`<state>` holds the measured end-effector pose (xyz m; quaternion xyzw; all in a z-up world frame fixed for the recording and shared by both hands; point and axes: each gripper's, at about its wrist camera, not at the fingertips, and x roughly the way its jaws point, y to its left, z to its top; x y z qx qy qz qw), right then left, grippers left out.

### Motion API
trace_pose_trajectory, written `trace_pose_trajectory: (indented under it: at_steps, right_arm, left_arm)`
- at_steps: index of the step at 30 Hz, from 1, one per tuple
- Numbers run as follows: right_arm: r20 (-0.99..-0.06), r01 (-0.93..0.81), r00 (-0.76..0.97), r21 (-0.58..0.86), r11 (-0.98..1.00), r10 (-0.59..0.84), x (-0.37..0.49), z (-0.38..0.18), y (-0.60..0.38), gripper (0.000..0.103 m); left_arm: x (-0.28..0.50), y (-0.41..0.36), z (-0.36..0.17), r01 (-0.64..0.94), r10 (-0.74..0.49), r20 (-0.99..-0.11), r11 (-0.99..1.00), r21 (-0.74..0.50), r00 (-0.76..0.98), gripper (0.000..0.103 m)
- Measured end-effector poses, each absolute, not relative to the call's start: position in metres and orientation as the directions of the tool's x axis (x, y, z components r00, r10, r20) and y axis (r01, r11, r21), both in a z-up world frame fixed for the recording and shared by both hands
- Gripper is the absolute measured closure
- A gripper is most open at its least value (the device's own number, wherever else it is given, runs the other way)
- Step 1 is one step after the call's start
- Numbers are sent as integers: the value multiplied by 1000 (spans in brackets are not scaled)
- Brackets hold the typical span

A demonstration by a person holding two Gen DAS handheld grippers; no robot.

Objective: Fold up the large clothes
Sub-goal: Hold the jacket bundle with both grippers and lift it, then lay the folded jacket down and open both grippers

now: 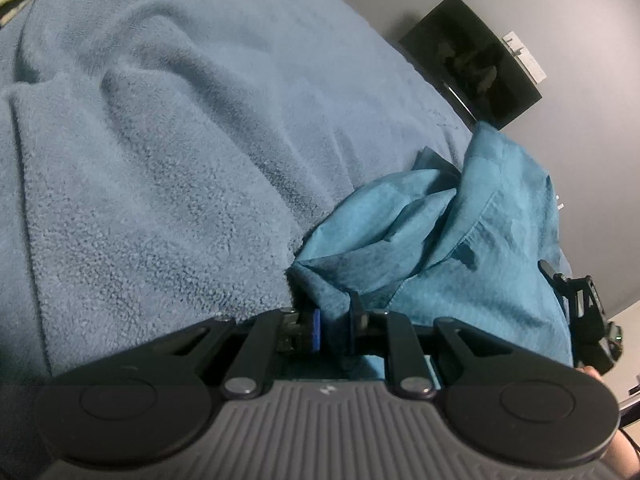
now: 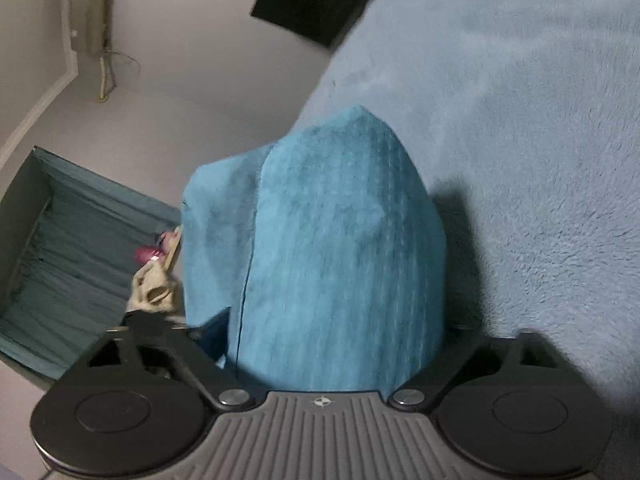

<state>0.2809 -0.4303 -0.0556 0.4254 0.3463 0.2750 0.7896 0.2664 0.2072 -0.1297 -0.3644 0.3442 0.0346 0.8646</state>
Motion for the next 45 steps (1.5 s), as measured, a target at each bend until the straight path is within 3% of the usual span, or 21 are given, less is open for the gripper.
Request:
trace_pose_trajectory:
  at_steps: [3, 7, 12, 17, 19, 20, 24, 28, 32, 34, 37, 39, 45]
  right_arm:
    - [-298, -120, 665, 862, 492, 685, 259, -45, -435, 39]
    - [-262, -118, 710, 871, 477, 653, 223, -29, -469, 41]
    - [-332, -87, 733, 821, 565, 594, 197, -3, -541, 41]
    - [-418, -84, 725, 734, 673, 547, 203, 38, -601, 40]
    - [-459, -95, 710, 688, 719, 534, 213, 52, -610, 35]
    - [-495, -82, 702, 659, 748, 513, 218, 57, -611, 28]
    - [-683, 123, 671, 487, 864, 289, 238, 52, -604, 7]
    - [-654, 188, 738, 438, 879, 167, 224, 50, -591, 4]
    - [-540, 203, 840, 407, 891, 56, 192, 60, -574, 8]
    - [-485, 151, 869, 455, 877, 102, 186, 65, -575, 12]
    - [-506, 143, 852, 470, 871, 133, 195, 64, -577, 22]
    - [-506, 158, 857, 431, 888, 93, 198, 65, -580, 41]
    - [-539, 231, 842, 315, 920, -27, 219, 55, -582, 49]
  left_arm:
    - [267, 191, -123, -284, -156, -617, 783, -553, 772, 90]
    - [275, 159, -114, -199, -192, -614, 837, -509, 765, 92]
    - [288, 98, -107, -12, -343, -624, 871, -492, 702, 91]
    - [294, 36, -103, 98, -415, -644, 878, -468, 643, 92]
    - [296, 20, -104, 141, -424, -651, 886, -441, 630, 92]
    - [296, 14, -105, 155, -424, -655, 890, -428, 626, 92]
    - [307, 14, -105, 171, -428, -656, 892, -419, 622, 92]
    - [314, 17, -104, 182, -430, -654, 892, -413, 622, 92]
    - [311, 22, -109, 189, -443, -650, 886, -424, 617, 92]
    - [311, 25, -112, 191, -449, -649, 882, -430, 614, 92]
    - [303, 19, -119, 194, -456, -647, 879, -436, 611, 92]
    - [304, 18, -120, 198, -456, -648, 879, -433, 610, 92]
    - [306, 14, -119, 212, -458, -649, 881, -423, 608, 92]
